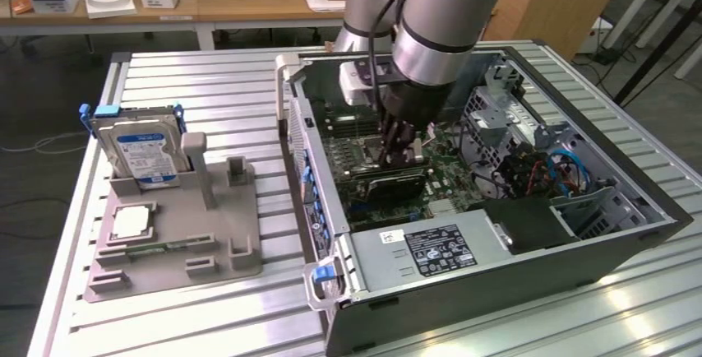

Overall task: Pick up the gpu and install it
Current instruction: 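Insert the gpu into the slot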

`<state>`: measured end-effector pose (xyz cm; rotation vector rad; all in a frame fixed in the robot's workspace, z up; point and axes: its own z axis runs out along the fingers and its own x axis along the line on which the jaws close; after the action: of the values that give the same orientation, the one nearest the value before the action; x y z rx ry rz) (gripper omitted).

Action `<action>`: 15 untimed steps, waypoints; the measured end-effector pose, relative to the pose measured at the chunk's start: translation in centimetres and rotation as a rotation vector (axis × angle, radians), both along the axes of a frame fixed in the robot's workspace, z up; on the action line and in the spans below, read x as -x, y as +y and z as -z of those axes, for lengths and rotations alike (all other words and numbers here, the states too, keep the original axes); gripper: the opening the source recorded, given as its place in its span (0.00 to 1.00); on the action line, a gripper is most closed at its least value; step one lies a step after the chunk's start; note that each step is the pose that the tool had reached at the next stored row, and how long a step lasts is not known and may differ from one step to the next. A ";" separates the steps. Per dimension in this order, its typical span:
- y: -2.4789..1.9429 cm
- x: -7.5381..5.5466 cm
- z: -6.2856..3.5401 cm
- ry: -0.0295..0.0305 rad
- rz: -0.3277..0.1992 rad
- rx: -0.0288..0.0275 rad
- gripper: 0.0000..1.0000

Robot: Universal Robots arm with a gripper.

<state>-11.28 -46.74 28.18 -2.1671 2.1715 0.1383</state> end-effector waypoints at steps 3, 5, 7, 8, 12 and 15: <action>-0.05 -0.1 0.01 0.0002 0.000 0.0002 0.11; -0.13 -0.1 0.01 0.0003 0.000 0.0002 0.11; -0.41 -0.1 0.02 0.0003 0.000 0.0002 0.11; -0.50 -0.1 0.05 0.0002 0.000 0.0001 0.11; -0.90 -0.1 0.61 0.0001 0.000 -0.0001 0.11; -0.90 -0.1 1.14 0.0002 0.001 -0.0002 0.11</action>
<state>-11.19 -47.64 27.04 -2.1663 2.1722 0.1386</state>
